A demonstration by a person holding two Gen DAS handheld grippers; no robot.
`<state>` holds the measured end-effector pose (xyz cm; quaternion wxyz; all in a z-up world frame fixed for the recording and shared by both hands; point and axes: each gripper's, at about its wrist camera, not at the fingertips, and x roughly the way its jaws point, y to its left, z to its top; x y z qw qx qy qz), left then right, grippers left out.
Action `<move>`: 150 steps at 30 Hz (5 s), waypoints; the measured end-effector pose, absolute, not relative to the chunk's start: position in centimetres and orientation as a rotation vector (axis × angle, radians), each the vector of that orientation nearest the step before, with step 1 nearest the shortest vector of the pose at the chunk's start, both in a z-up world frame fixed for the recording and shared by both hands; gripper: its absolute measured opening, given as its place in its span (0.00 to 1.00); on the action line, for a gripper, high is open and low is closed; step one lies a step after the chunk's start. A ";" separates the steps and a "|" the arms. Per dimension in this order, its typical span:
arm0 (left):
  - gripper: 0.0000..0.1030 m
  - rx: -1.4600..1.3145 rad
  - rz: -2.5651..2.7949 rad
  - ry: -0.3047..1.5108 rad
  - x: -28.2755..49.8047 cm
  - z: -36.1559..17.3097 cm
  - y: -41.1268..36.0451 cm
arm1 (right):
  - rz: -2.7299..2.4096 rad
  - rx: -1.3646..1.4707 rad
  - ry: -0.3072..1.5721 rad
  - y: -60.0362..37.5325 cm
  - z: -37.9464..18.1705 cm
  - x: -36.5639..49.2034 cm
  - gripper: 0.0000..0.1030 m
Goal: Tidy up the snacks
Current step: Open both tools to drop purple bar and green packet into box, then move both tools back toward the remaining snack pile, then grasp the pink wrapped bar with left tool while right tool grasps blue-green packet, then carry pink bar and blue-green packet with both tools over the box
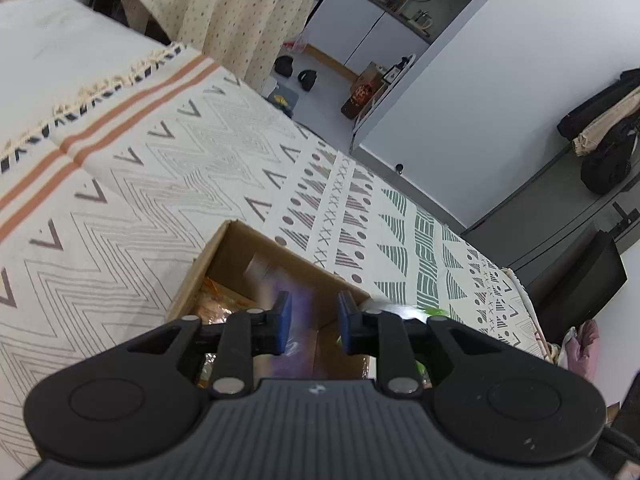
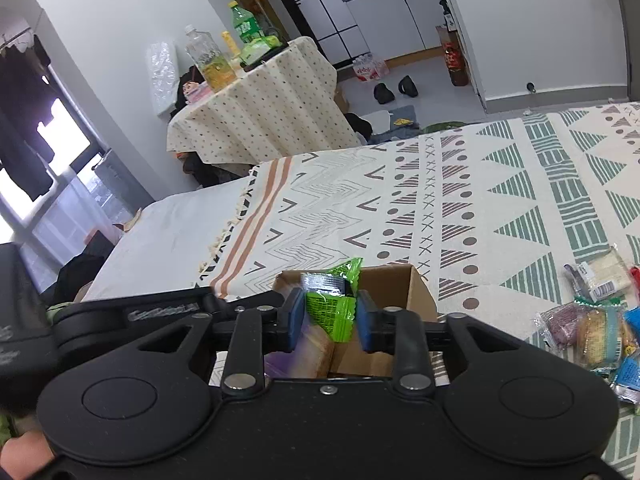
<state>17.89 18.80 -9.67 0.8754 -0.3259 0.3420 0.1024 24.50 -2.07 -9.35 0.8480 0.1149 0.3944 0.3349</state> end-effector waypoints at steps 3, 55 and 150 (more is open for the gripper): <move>0.47 -0.660 0.249 0.731 17.7 -9.6 18.7 | 0.675 0.256 0.837 -2.6 -9.9 24.7 0.61; 1.00 -0.395 0.144 0.824 13.5 -5.6 0.9 | 0.329 0.245 0.689 -25.7 -8.0 17.1 1.00; 0.19 -0.422 0.105 0.960 23.3 -19.0 -1.0 | 0.408 0.383 0.947 -23.5 -21.4 26.6 0.26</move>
